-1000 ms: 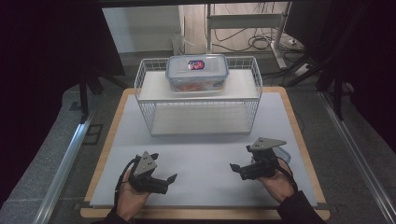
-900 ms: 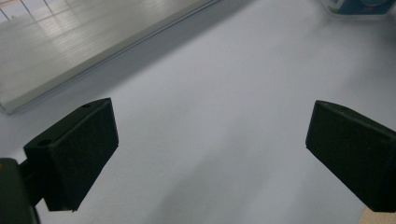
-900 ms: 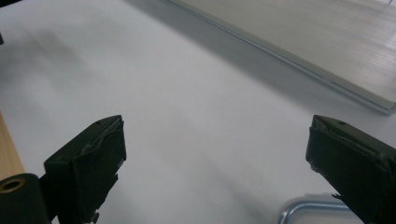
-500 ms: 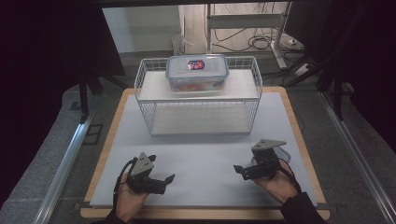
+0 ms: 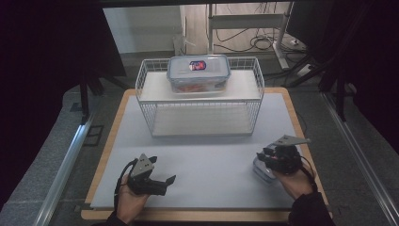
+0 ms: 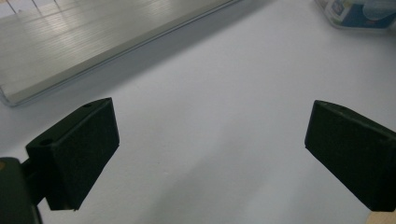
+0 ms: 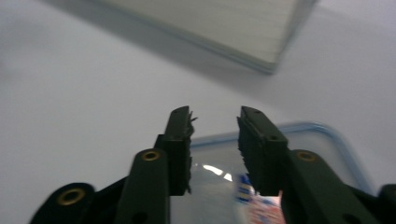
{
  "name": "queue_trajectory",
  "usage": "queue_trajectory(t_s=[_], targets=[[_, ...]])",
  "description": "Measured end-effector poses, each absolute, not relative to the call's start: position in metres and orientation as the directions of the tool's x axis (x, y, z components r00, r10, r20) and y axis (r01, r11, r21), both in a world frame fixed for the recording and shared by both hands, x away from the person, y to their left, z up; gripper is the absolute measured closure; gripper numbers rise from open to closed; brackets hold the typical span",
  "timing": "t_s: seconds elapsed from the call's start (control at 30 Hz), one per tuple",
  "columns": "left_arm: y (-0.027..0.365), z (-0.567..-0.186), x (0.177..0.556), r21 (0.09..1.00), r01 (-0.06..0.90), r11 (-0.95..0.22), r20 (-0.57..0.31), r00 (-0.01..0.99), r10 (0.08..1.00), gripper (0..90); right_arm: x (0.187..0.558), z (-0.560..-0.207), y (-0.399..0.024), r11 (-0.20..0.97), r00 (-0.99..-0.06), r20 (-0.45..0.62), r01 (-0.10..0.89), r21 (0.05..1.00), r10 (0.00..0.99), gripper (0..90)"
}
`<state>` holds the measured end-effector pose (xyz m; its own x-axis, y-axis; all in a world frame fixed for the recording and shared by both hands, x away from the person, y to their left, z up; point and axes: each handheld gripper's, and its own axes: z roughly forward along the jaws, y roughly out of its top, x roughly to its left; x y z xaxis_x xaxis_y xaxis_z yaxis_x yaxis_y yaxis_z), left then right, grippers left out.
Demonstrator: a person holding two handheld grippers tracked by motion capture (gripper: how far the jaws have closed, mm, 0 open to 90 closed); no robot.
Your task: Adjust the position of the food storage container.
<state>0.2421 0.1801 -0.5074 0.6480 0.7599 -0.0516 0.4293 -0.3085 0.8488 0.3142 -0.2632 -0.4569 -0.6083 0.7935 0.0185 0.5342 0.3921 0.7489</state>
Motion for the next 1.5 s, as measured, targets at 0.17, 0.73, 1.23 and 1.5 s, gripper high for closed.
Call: queue_trajectory(t_s=[0.17, 0.73, 1.23, 1.5], targets=[[0.183, -0.509, 0.243, 0.849, 0.44, -0.292, -0.069, 0.641, 0.765, 3.0, 0.32, -0.453, -0.302, 0.336, -0.517, -0.002, 0.552, 0.763, 0.856, 85.2], [0.178, -0.513, 0.245, 0.83, 0.455, -0.324, -0.065, 0.654, 0.754, 4.2, 0.338, -0.488, -0.362, 0.293, -0.442, 0.042, 0.66, 0.691, 0.896, 90.0], [0.177, -0.515, 0.247, 0.817, 0.47, -0.334, -0.07, 0.656, 0.752, 4.3, 0.318, -0.491, -0.32, 0.396, -0.547, 0.061, 0.674, 0.623, 0.835, 90.0], [0.177, -0.516, 0.247, 0.809, 0.479, -0.34, -0.07, 0.654, 0.753, 4.5, 0.302, -0.492, -0.295, 0.419, -0.599, 0.117, 0.673, 0.609, 0.792, 90.0]])
